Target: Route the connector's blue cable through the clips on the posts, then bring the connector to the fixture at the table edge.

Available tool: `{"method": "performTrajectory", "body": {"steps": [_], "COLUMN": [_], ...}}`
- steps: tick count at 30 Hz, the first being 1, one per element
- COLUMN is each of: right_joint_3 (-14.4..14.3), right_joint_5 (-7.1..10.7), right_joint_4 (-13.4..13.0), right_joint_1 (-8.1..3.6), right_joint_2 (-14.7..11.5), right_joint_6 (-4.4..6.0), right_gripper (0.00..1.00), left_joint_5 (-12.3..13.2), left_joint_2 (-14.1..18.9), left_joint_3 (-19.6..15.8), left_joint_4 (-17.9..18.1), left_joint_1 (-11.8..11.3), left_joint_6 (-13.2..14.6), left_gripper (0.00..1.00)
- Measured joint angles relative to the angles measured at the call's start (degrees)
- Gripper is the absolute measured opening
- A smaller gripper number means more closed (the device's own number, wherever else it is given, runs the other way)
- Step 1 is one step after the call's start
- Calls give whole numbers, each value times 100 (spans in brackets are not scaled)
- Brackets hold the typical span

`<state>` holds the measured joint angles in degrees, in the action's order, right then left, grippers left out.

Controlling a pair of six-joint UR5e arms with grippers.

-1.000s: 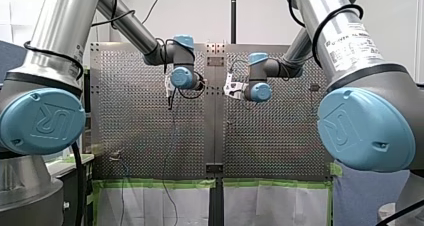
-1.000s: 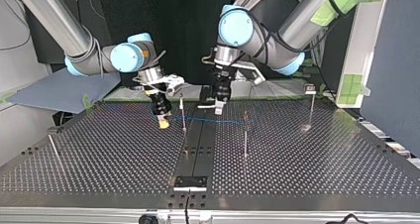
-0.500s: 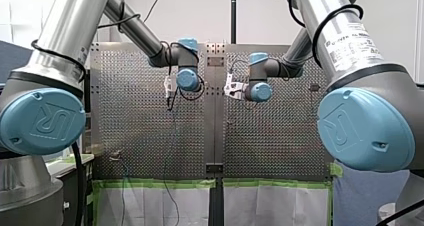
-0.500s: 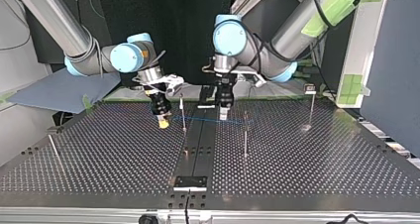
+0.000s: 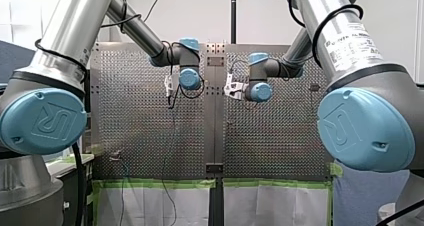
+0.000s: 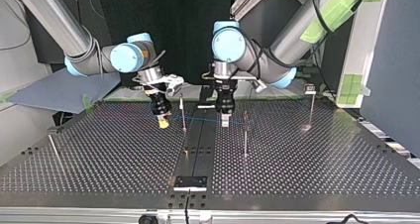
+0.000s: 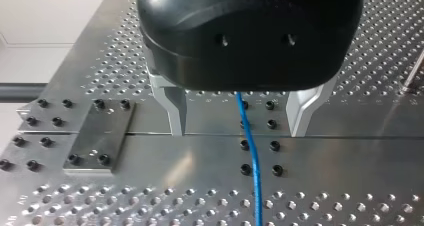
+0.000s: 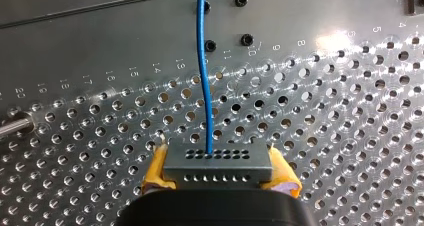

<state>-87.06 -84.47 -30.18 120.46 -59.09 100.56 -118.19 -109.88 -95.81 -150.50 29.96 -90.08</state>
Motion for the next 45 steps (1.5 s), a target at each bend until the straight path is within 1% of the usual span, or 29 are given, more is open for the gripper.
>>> {"method": "performTrajectory", "body": {"steps": [6, 13, 17, 24, 25, 26, 27, 28, 29, 30, 31, 35, 40, 45], "right_joint_3": [0, 0, -1, -1, -1, -1, 0, -1, 0, 0, 0, 0, 0, 1], "right_joint_5": [12, 54, 60, 62, 61, 62, 62, 62, 62, 61, 62, 61, 63, 63], "right_joint_4": [6, 30, 44, 50, 51, 52, 53, 54, 55, 55, 55, 67, 78, 108], "right_joint_1": [0, -18, -25, -26, -26, -26, -26, -27, -26, -26, -27, -27, -26, -29], "right_joint_2": [-1, -2, -2, -1, -1, -1, -1, 0, 0, 0, 0, 0, 0, 1], "right_joint_6": [0, -6, -8, -11, -12, -14, -15, -16, -16, -16, -16, -17, -17, -17], "right_gripper": [0, 0, 0, 0, 0, 0, 0, 0, 0, 0, 0, 0, 0, 0], "left_joint_5": [-22, -32, -33, -18, -14, -14, -12, -9, -6, -3, -2, -4, 20, -36], "left_joint_2": [-231, -496, -544, -553, -553, -553, -554, -554, -554, -555, -555, -554, -555, -555], "left_joint_3": [231, 508, 579, 594, 594, 594, 594, 594, 594, 594, 594, 593, 592, 591], "left_joint_4": [-143, -61, -60, -70, -70, -69, -67, -64, -60, -51, -44, -30, -40, -47], "left_joint_1": [-11, -90, -125, -137, -134, -131, -125, -120, -114, -106, -102, -92, -116, -119], "left_joint_6": [-31, -125, -128, -112, -103, -86, -56, -28, 6, 54, 86, 109, -39, -106], "left_gripper": [100, 100, 100, 100, 84, 84, 60, 42, 42, 25, 0, 0, 0, 0]}}
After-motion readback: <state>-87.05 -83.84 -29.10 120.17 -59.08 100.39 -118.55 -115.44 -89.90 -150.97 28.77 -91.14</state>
